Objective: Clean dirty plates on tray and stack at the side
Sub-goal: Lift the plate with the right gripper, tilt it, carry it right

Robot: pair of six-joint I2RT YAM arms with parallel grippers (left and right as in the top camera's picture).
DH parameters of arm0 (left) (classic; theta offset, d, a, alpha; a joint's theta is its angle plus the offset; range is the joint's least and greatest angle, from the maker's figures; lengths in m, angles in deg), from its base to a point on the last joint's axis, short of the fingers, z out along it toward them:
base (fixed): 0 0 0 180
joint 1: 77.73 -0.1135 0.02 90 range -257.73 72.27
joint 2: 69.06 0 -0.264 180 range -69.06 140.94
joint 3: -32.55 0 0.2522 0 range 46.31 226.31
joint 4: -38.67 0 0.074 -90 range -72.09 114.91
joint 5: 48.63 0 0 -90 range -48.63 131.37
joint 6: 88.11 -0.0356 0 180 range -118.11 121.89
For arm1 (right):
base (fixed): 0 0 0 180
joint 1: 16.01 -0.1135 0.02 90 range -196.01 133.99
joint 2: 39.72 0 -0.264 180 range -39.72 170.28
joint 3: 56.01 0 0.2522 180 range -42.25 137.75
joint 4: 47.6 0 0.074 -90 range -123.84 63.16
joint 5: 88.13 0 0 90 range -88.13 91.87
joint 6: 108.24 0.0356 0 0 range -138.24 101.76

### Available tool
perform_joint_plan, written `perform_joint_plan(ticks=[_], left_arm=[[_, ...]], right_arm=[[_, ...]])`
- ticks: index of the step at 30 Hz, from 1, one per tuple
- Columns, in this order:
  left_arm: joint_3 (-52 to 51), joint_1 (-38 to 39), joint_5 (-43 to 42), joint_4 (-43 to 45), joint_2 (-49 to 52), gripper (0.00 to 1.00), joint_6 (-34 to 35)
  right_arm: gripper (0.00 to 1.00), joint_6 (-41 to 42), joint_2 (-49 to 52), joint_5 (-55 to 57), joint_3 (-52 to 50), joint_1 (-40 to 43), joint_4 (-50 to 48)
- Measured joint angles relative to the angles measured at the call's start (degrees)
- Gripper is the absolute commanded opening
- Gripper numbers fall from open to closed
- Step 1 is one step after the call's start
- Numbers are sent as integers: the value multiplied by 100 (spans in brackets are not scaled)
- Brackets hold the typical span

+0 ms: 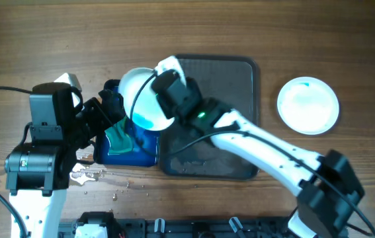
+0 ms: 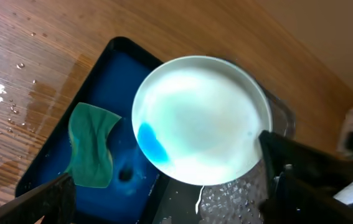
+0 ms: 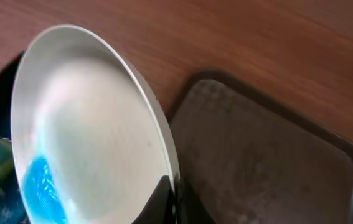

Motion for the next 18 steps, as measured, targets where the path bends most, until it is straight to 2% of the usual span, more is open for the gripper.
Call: perform_joint_plan(ticks=[11, 18], left_arm=[[0, 0, 0, 0, 120, 100, 0], [0, 0, 0, 0, 122, 100, 0]], right_arm=[[4, -898, -411, 2524, 0, -1019, -216], [4, -1687, -470, 3272, 2, -1440, -634]])
